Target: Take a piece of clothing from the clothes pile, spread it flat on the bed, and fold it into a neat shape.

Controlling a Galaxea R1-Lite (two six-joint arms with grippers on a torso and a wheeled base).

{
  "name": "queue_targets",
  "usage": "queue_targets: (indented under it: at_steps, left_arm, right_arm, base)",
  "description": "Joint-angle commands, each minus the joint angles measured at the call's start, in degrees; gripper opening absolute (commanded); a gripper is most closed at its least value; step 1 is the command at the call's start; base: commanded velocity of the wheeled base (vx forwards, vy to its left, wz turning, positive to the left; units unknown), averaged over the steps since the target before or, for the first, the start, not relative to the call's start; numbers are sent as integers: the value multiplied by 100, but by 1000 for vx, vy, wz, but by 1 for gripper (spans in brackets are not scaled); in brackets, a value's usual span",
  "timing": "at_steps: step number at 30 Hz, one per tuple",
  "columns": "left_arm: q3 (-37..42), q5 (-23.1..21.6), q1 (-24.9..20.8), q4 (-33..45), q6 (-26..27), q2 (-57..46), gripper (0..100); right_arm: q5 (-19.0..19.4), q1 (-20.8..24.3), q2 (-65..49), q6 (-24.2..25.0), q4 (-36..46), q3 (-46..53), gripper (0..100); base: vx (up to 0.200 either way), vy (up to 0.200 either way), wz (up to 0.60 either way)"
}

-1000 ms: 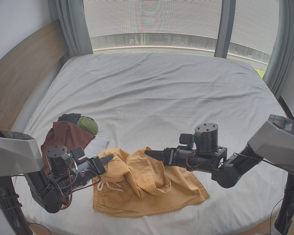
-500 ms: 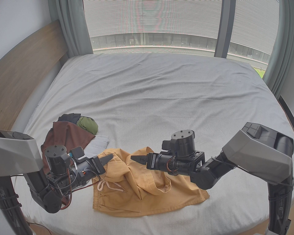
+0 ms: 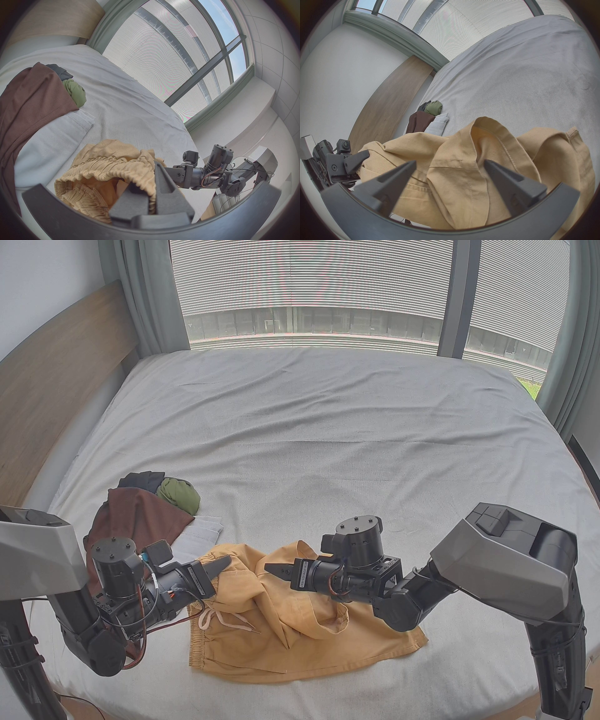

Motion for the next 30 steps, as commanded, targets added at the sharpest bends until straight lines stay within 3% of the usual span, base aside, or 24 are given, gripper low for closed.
queue_targets:
  at_steps: [1,11,19,25,30]
  left_arm:
    - [-4,1,1,-1,-5,12,0]
    - [-22,1,18,-1,-5,65,0]
    - [-92,18,71,-1,3,241,0]
    - [-171,27,89,-10,12,373,0]
    - [-180,36,89,-10,12,434,0]
  right_arm:
    - [3,-20,111,-6,-49,-30,0]
    - [3,-125,50,12,-93,93,0]
    - [108,-679,-724,3,-778,1279,0]
    - [820,-1435,-1119,126,-1886,2677,0]
    - [1225,-1716,-1040,328,-2756,3213,0]
  base:
    - [0,0,0]
    - [0,0,0]
    - [0,0,0]
    - [0,0,0]
    - [0,0,0]
